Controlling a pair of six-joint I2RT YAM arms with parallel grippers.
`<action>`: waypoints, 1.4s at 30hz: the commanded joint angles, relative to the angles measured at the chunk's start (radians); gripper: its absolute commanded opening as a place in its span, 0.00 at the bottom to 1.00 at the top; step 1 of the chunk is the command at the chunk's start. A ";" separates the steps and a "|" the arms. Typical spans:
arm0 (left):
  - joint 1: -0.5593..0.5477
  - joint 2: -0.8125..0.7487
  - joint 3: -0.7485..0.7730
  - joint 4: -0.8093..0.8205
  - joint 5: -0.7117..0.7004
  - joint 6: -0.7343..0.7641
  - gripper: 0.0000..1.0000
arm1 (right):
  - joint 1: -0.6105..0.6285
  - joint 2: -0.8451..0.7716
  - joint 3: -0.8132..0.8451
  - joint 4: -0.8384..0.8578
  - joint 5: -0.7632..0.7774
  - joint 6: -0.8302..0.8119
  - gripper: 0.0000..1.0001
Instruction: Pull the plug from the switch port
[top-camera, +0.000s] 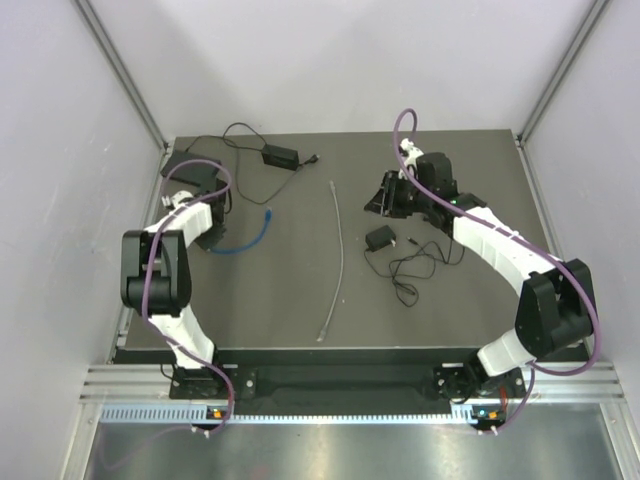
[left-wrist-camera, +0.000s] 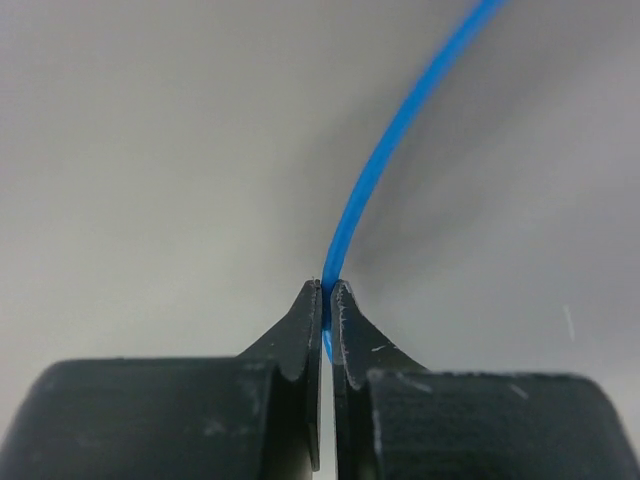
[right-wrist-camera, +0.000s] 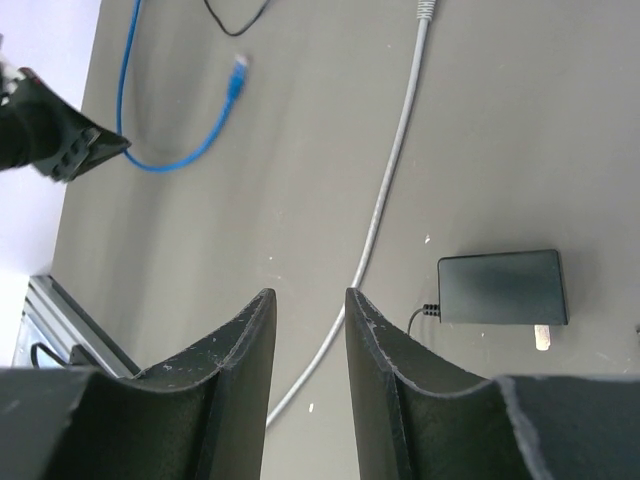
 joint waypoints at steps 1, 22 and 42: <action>-0.080 -0.146 -0.062 -0.015 0.083 -0.010 0.00 | 0.021 -0.011 0.038 0.007 0.006 -0.033 0.34; -0.686 -0.085 -0.055 -0.048 0.152 -0.326 0.00 | 0.011 -0.016 0.070 -0.062 0.029 -0.072 0.35; -0.487 -0.287 0.051 0.098 0.137 0.200 0.65 | 0.044 0.237 0.185 0.171 -0.172 0.073 0.52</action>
